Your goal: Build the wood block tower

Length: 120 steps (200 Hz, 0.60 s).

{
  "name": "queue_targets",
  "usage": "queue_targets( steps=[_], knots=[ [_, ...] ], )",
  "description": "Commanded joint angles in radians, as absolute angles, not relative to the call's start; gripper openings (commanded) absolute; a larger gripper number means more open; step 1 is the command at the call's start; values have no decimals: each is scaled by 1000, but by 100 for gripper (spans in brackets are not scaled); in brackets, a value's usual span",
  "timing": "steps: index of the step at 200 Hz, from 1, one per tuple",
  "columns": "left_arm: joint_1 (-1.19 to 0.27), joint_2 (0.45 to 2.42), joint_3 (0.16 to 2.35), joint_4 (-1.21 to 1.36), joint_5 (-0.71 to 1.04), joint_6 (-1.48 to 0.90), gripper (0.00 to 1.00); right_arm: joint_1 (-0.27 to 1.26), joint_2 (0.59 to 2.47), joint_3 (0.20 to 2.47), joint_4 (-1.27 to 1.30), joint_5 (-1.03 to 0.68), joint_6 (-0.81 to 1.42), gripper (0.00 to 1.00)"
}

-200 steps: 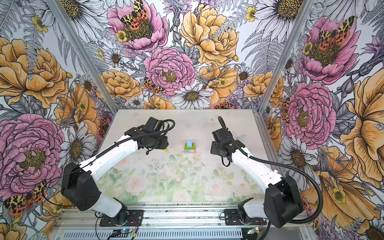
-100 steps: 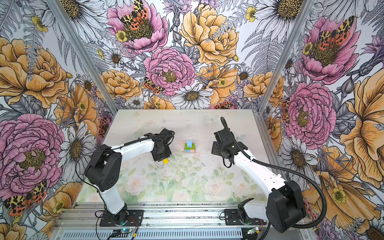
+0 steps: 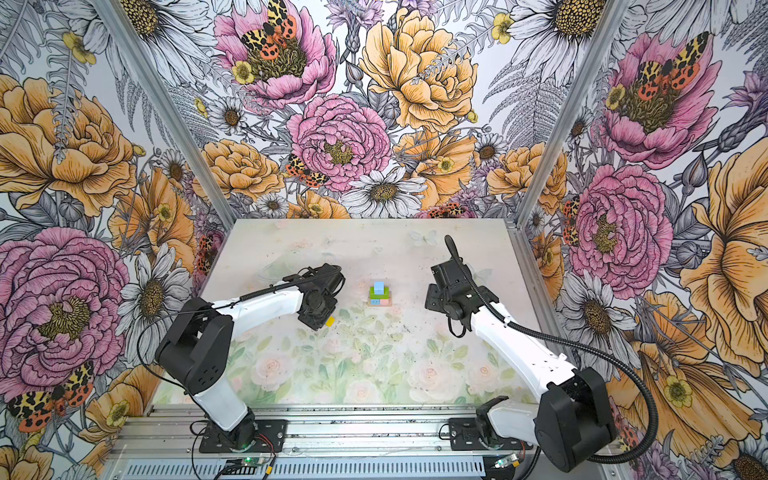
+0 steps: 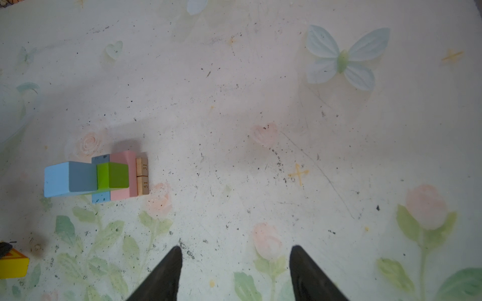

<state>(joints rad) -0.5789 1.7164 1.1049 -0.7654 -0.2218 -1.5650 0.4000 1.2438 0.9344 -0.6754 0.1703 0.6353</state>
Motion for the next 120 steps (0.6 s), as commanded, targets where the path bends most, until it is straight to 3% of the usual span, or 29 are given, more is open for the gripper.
queue_targets(
  steps=[1,58,86,108,120],
  knots=[
    [-584,1700,1101,-756,-252,-1712,4,390,1213,925,-664,171,642,67],
    [-580,1774,1142,-756,-162,-1722,25,385,1219,926,-664,166,644,67],
    [-583,1771,1139,-756,-169,-1716,49,381,1215,922,-664,165,644,67],
    [-582,1763,1136,-756,-171,-1711,62,380,1215,922,-664,163,644,67],
    [-584,1752,1134,-756,-172,-1702,63,378,1214,921,-664,161,644,67]
  ],
)
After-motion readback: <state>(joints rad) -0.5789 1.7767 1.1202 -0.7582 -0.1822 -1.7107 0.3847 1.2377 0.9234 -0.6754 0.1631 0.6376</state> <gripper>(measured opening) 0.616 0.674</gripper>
